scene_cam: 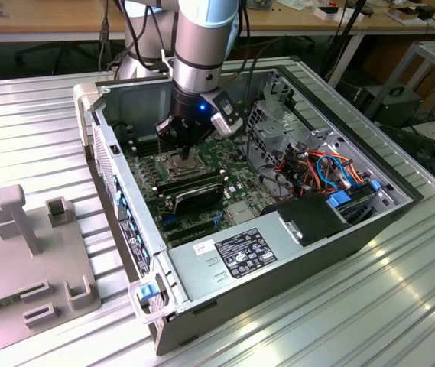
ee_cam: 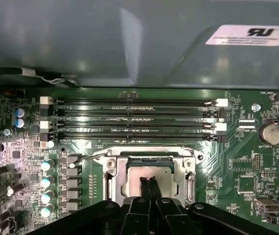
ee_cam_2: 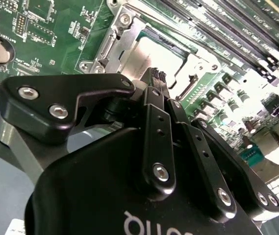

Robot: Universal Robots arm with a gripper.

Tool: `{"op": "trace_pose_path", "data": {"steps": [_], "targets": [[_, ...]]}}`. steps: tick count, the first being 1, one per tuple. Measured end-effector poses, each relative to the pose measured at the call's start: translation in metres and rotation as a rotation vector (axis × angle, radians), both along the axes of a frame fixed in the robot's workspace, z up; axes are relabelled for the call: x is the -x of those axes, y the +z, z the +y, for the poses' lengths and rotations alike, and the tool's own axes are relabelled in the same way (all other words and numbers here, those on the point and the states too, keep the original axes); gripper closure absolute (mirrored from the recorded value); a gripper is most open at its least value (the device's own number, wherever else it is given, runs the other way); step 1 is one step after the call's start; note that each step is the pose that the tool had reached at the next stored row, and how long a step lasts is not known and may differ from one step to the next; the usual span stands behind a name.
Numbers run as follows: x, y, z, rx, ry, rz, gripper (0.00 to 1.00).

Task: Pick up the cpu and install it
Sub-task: 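Close the cpu cover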

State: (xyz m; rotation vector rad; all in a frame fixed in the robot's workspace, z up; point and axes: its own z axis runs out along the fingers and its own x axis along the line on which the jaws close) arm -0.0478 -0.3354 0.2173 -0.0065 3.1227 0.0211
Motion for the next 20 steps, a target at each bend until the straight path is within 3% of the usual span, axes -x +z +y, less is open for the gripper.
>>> {"op": "trace_pose_path", "data": {"steps": [4, 10, 20], "targets": [[0.0098, -0.0004, 0.0000, 0.0002, 0.003, -0.0057, 0.89], [0.0196, -0.0005, -0.0025, 0.0001, 0.004, -0.0064, 0.89], [0.0242, -0.0029, -0.0036, 0.0005, 0.005, -0.0062, 0.89]]}}
